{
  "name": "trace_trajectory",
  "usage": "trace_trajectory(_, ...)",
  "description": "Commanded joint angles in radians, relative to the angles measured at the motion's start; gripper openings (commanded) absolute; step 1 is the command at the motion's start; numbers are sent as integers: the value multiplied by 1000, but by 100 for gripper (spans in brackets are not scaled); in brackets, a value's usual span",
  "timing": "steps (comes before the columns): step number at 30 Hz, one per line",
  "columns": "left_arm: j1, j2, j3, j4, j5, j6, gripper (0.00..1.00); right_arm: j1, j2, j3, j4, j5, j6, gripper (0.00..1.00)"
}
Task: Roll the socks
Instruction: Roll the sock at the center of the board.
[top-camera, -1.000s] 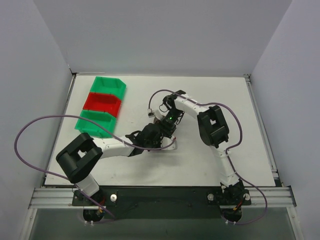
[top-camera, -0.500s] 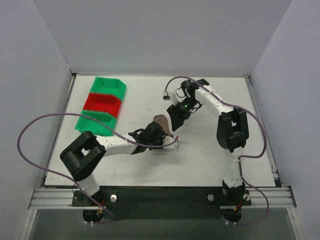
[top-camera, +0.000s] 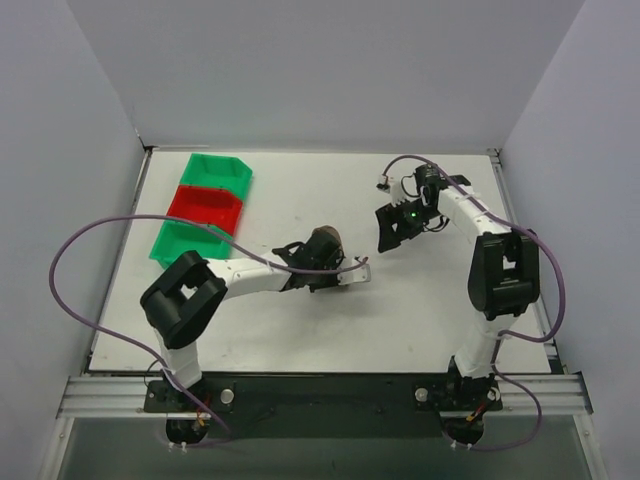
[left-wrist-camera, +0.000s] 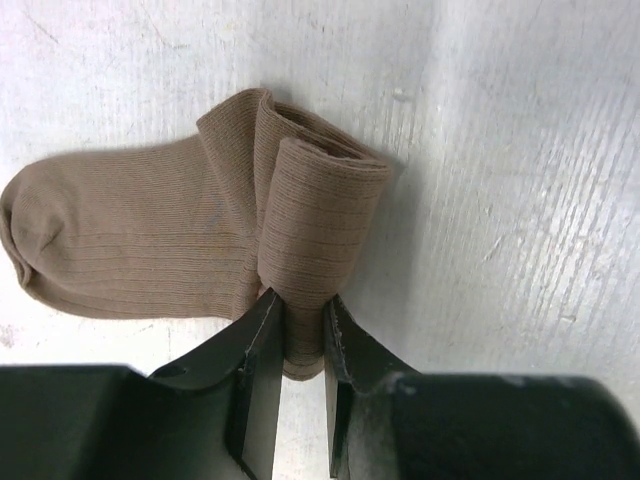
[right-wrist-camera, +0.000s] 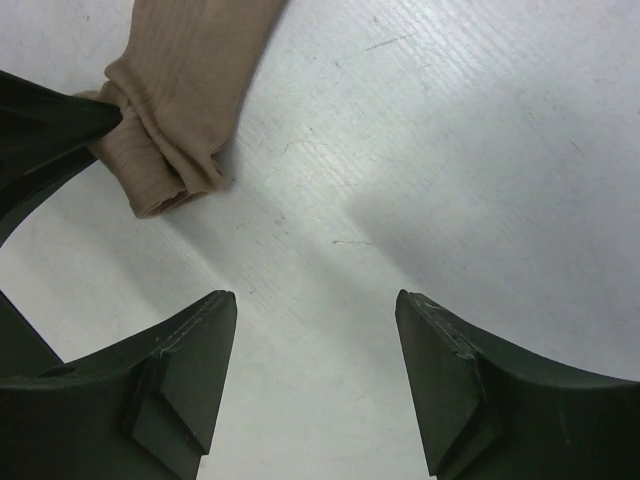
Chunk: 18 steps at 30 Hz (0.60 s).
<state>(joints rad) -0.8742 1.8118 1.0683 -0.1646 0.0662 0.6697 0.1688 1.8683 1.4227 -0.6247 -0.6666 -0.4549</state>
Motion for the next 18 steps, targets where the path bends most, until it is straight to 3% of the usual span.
trace_trajectory(1,10,84,65,-183,47,-107,0,3,-112,-51,115,-10,74,66)
trace_trajectory(13,50,256,286,-294,195,-249,0,6,-250,-183,238,-10,102,66)
trace_trajectory(18,92,306,308,-274,239,-304,0,-17,-307,-215,270,28,105,66)
